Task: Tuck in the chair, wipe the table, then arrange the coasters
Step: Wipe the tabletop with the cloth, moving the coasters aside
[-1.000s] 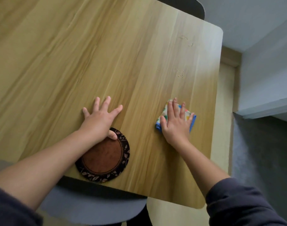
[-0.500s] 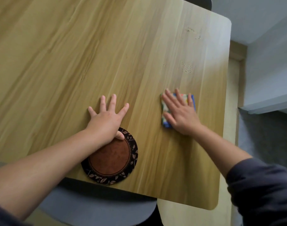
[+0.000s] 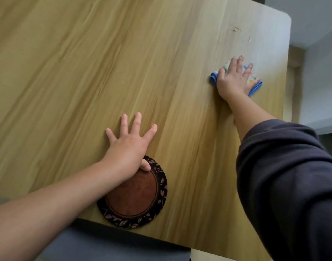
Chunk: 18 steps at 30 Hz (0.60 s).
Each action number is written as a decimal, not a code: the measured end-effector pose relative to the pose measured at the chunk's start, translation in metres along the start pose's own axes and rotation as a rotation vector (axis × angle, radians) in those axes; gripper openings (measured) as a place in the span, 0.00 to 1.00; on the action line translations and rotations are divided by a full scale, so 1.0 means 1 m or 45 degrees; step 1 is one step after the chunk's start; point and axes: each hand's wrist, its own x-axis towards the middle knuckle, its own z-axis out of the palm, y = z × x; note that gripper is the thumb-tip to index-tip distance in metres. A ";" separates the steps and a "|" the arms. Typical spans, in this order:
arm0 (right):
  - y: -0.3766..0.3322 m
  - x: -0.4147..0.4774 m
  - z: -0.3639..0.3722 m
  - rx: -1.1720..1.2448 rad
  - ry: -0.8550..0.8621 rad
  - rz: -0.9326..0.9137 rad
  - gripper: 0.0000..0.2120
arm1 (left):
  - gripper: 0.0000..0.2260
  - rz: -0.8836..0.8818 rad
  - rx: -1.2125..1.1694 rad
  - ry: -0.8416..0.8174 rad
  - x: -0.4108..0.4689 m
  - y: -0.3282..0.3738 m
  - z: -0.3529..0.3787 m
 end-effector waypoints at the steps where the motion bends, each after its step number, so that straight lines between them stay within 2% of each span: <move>1: -0.001 -0.008 0.001 -0.015 0.002 -0.068 0.30 | 0.51 0.000 -0.002 0.000 0.000 0.001 -0.001; 7: -0.017 -0.100 0.019 -0.175 -0.079 -0.700 0.32 | 0.51 0.019 -0.023 0.029 -0.003 0.001 -0.001; 12: -0.003 -0.177 0.036 -0.266 -0.128 -1.126 0.32 | 0.50 0.041 -0.045 0.079 -0.004 -0.001 0.001; 18: 0.007 -0.182 0.035 -0.363 -0.136 -1.305 0.31 | 0.50 0.082 -0.069 0.208 -0.006 -0.011 0.013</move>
